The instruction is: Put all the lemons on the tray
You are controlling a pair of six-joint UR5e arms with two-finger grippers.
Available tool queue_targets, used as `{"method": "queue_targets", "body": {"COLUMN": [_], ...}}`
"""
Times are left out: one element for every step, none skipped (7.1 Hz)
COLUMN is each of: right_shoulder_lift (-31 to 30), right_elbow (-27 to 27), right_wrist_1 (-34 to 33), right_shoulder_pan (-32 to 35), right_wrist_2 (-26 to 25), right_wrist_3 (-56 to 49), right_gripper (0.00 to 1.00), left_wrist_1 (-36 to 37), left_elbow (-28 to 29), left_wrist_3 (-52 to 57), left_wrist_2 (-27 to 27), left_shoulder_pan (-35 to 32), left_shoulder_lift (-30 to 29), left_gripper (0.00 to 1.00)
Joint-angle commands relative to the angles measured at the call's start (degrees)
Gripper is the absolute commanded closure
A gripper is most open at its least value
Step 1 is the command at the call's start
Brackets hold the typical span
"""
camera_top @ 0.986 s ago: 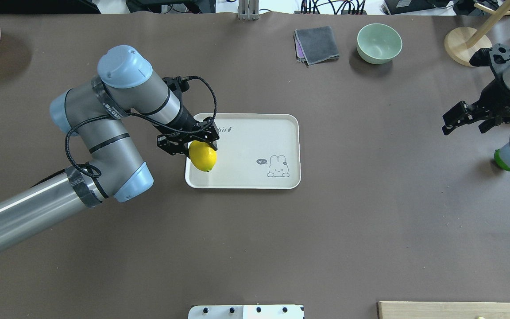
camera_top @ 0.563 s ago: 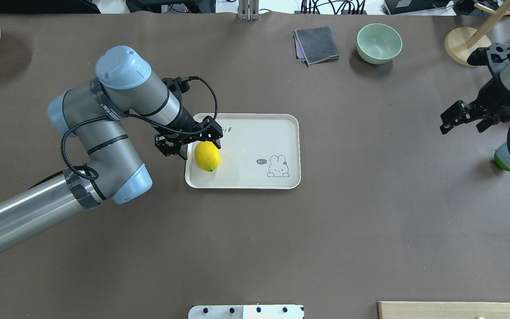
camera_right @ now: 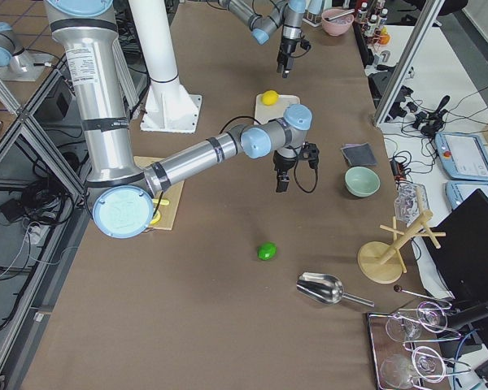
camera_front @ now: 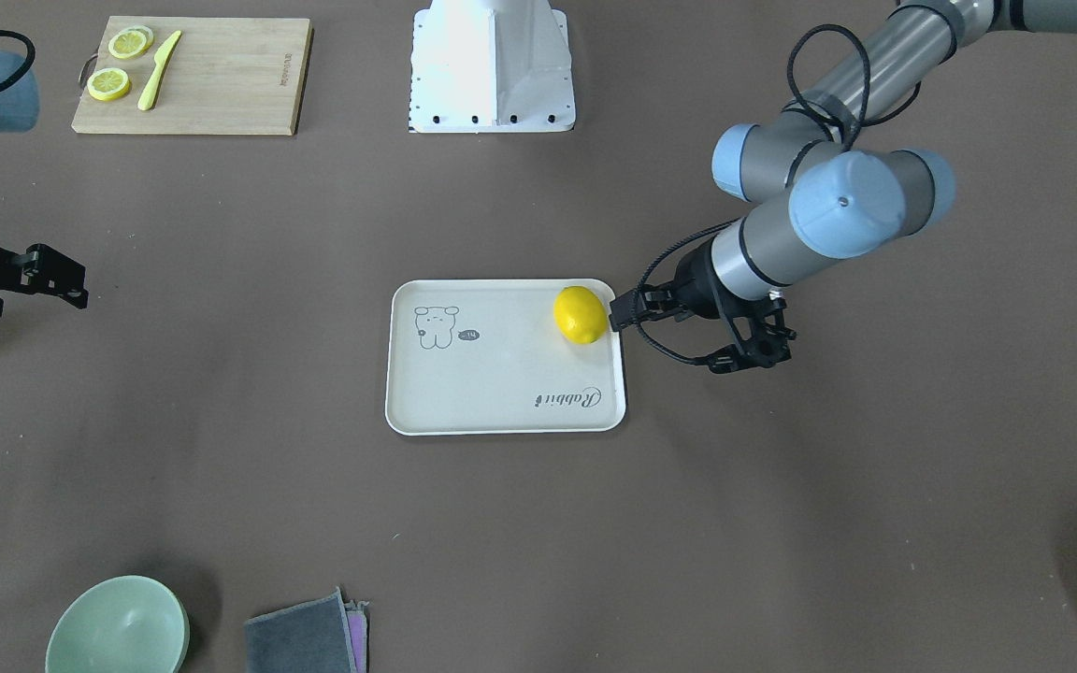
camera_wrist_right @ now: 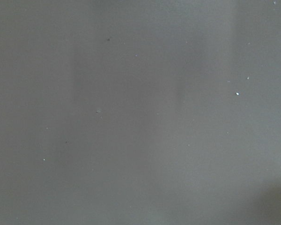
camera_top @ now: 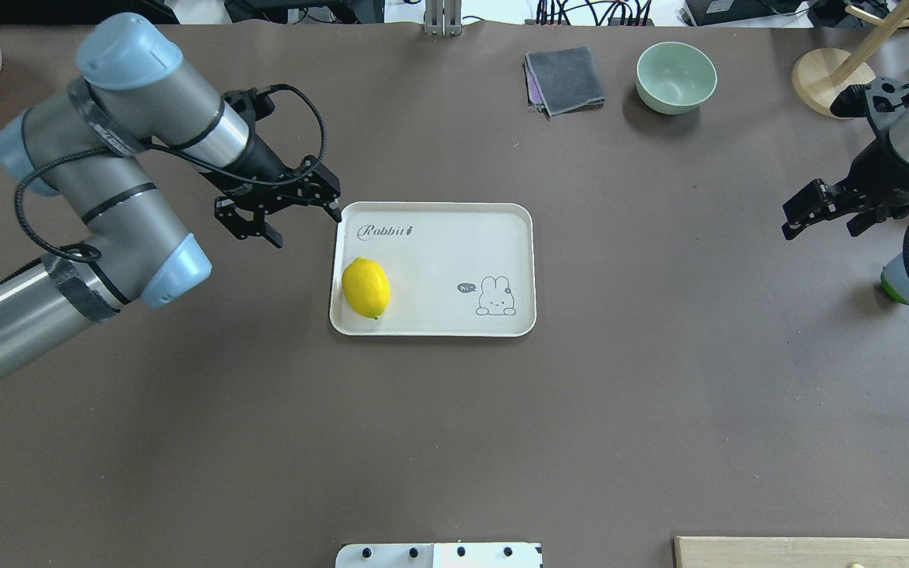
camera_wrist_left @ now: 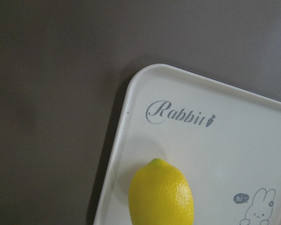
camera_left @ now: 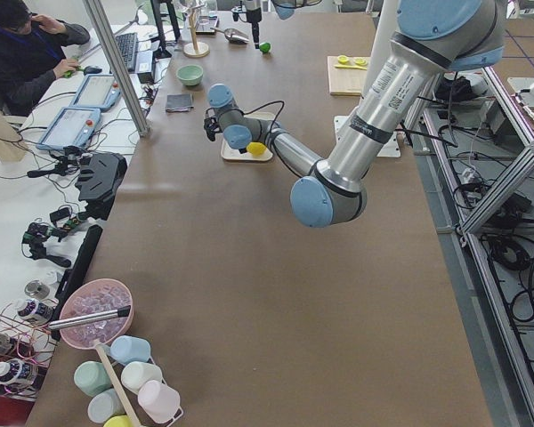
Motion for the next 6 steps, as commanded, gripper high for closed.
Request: {"method": "queue_targets", "body": {"right_shoulder_lift": [1.17,0.74,0.21,-1.45,-3.03,-3.22], "right_elbow": [1.58,3.07,4.22,5.01,6.15,5.9], "right_wrist_1": [0.03,-0.06,-0.06,0.03,0.03,0.03], "right_shoulder_pan": [-1.22,-1.32,-1.93,-2.89,-4.73,-6.48], "right_wrist_2": [-0.41,-0.5,-0.59,-1.37,-4.68,-7.68], "right_wrist_3": [4.51,4.71,4.71,4.28,1.05,-4.9], "right_gripper": [0.0,0.0,0.0,0.0,0.0,0.0], "left_wrist_1": [0.37,0.46,0.46,0.46,0.46,0.29], "left_elbow": [1.51,3.35,5.46,6.61,6.71,7.67], "left_wrist_3": [13.29,22.86,32.18,38.28,41.9,43.51], "left_wrist_2": [-0.54,-0.36,-0.27,1.38,3.22,3.24], "left_shoulder_pan": [-7.09,-10.18,-12.64,-13.19,-13.11,-13.02], "left_shoulder_lift": [4.99,7.01,9.12,10.79,12.29,12.65], "left_gripper": [0.03,0.03,0.03,0.03,0.03,0.03]}}
